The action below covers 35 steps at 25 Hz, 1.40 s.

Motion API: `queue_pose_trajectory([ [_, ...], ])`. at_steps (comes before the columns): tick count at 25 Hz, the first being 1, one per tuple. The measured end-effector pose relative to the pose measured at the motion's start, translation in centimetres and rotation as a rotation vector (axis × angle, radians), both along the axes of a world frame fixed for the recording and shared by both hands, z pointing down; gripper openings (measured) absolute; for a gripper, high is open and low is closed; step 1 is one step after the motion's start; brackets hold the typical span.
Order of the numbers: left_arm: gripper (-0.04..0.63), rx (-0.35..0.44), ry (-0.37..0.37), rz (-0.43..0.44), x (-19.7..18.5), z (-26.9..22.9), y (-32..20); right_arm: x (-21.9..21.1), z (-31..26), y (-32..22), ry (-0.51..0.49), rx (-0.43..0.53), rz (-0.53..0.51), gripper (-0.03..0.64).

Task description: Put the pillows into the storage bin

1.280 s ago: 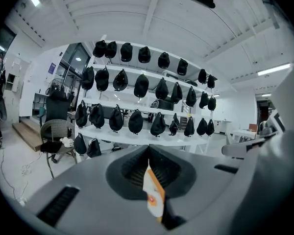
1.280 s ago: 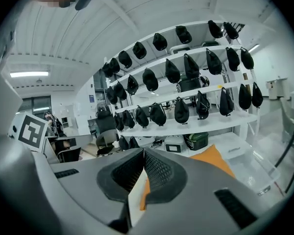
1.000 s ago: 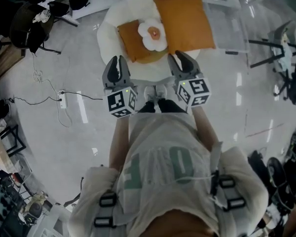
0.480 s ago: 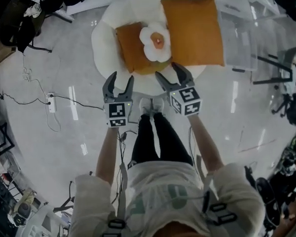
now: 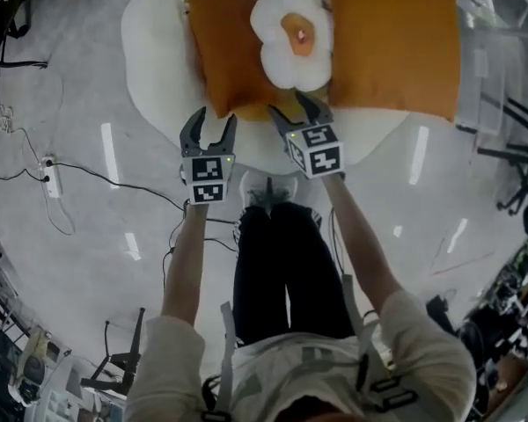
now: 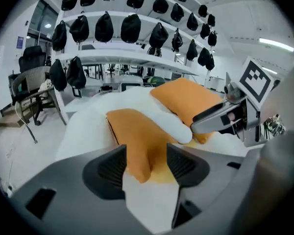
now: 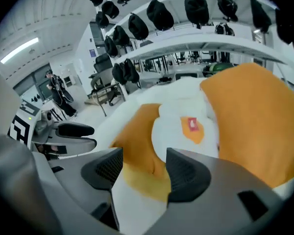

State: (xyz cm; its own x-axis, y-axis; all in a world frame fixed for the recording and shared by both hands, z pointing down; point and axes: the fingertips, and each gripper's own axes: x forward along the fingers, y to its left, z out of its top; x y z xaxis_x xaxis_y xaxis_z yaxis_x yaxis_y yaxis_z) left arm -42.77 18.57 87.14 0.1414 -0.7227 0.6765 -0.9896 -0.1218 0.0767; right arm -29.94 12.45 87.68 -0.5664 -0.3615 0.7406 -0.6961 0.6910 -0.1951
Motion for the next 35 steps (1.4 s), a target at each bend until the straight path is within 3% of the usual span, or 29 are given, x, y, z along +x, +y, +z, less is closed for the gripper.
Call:
queue_pose_trajectory([
  [3,0.238,-0.050,0.084,-0.043,0.2,4.5,-0.1,-0.6,5.8,0.4,0.027,-0.066,-0.003,0.272],
  [9,0.220,-0.100,0.096,-0.034,0.3,8.6,-1.9,-2.0,11.4,0.2,0.039,-0.117,-0.014,0.260],
  [11,0.148,-0.116,0.087,-0.017,0.5,8.7,-2.1,-2.9,11.4,0.3,0.031,-0.119,-0.047,0.152],
  [14,0.075,-0.102,0.026,0.007,0.1,7.0,-2.7,-3.9,9.8,0.3,0.059,-0.081,-0.068,0.061],
  [19,0.044,-0.046,0.015,-0.045,-1.8,-2.9,-3.6,-5.9,-0.6,0.7,0.013,-0.076,-0.060,0.031],
  [28,0.040,0.016,0.054,-0.125,-3.1,-28.9,0.2,-7.0,-27.3,4.1,-0.038,-0.033,-0.080,0.028],
  [32,0.040,0.123,0.056,-0.115,-2.3,-38.6,0.1,-6.1,-37.1,4.0,-0.067,0.067,-0.038,0.028],
  [35,0.040,0.199,0.056,-0.087,-1.1,-42.9,-0.4,-4.7,-41.4,3.6,-0.087,0.140,0.010,0.028],
])
